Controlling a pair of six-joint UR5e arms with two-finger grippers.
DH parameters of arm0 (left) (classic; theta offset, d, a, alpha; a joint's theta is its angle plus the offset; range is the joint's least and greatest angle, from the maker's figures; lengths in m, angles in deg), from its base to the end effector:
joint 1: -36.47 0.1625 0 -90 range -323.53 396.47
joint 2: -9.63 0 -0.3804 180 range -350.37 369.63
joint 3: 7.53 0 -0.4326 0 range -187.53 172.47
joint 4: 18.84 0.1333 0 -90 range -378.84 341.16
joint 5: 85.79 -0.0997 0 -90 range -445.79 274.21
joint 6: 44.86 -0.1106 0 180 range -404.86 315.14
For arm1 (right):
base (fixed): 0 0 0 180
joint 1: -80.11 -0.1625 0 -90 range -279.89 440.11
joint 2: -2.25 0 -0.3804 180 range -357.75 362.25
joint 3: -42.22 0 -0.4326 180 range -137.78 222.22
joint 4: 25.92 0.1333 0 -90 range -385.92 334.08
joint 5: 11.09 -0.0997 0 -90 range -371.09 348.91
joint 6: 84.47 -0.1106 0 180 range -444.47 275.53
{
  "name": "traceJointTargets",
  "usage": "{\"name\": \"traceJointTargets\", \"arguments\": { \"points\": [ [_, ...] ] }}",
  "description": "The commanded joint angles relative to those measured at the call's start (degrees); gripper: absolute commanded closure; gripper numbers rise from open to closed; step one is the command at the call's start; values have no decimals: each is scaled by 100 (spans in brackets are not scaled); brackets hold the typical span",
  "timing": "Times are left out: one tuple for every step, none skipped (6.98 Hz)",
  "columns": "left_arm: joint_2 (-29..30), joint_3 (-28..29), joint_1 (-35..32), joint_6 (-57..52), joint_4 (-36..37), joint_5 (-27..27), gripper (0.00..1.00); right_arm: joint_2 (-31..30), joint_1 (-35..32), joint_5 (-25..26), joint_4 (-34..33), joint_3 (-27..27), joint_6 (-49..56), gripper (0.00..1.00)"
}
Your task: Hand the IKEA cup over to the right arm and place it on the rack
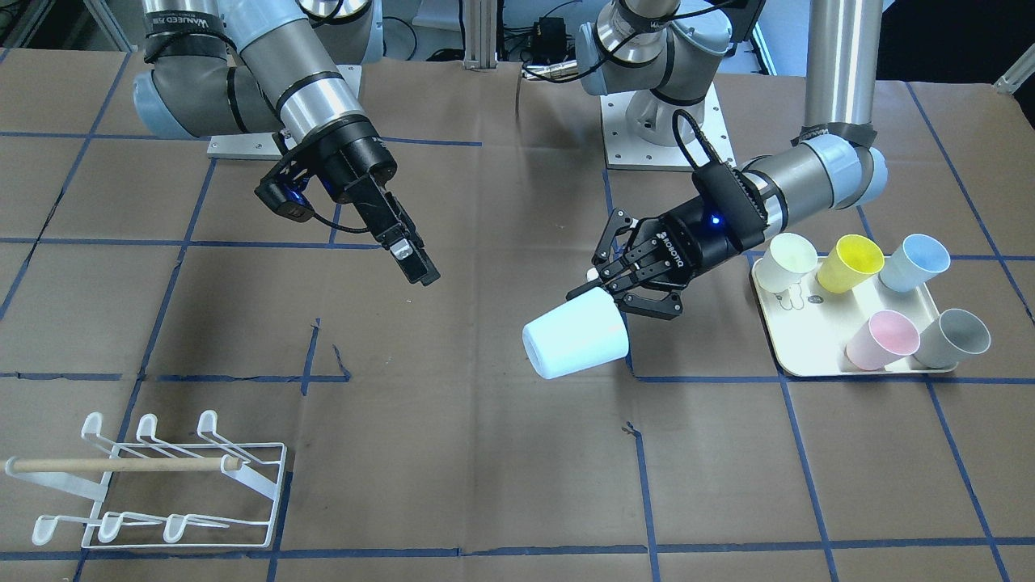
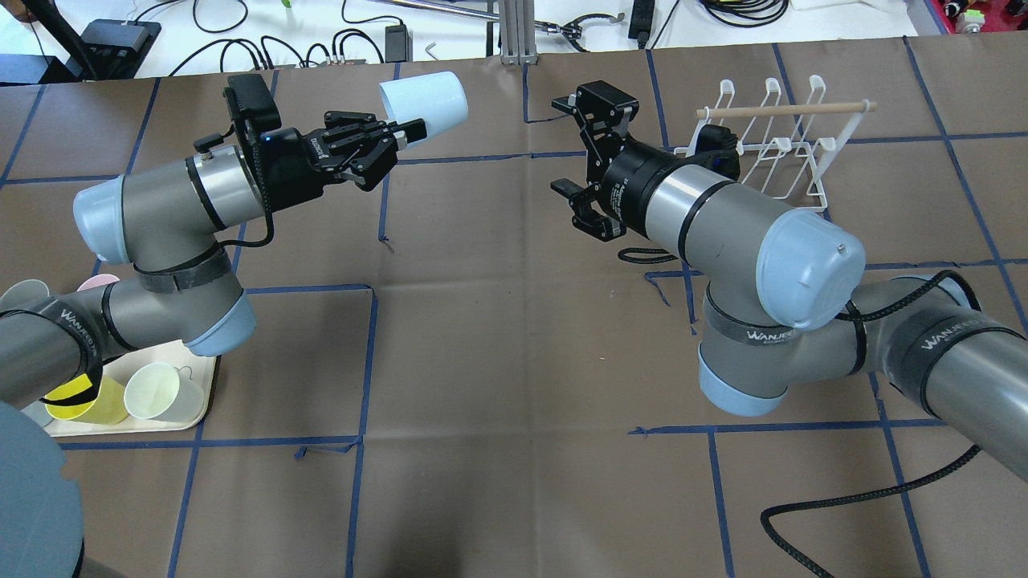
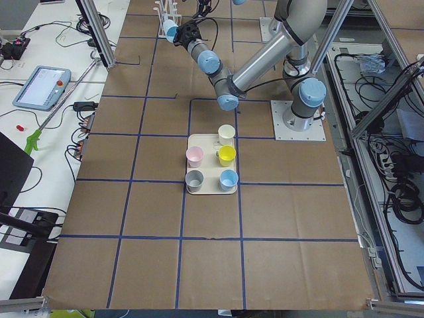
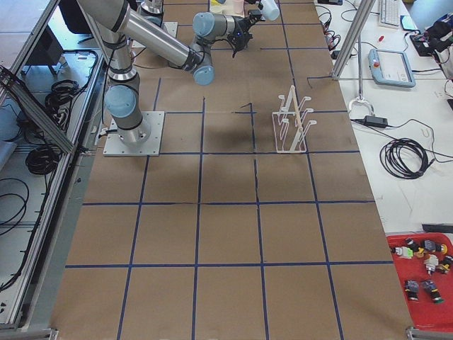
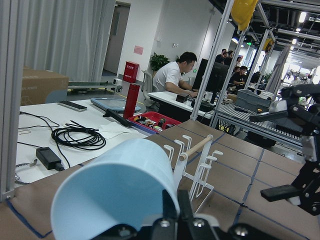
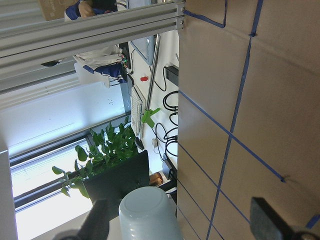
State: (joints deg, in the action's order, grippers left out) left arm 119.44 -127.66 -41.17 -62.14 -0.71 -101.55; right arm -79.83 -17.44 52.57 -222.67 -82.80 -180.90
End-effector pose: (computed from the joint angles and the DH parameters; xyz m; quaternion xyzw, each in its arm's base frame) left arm -0.1303 -0.5255 0.2582 -0.3231 -0.6835 0.5097 0.4106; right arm 0.2468 -0.4737 0.2903 0.4928 0.6745 -0.1645 0.5246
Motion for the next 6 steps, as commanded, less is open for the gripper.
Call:
{"name": "traceJointTargets", "arguments": {
  "points": [
    [-21,-10,-285,146,227,-24,96,130,-9,362,-12,13,10,0],
    [-30,-19,-322,155,227,-33,96,148,-61,436,5,100,45,0],
    [-30,-19,-357,155,227,-33,96,148,-149,436,14,249,106,0],
    [-38,-28,-505,155,218,-41,95,227,-280,436,31,355,116,0],
    [-39,-28,-585,155,218,-146,95,323,-395,436,58,513,203,1],
    [-47,-19,-586,155,218,-164,95,324,-439,445,101,566,265,1]
  ]
}}
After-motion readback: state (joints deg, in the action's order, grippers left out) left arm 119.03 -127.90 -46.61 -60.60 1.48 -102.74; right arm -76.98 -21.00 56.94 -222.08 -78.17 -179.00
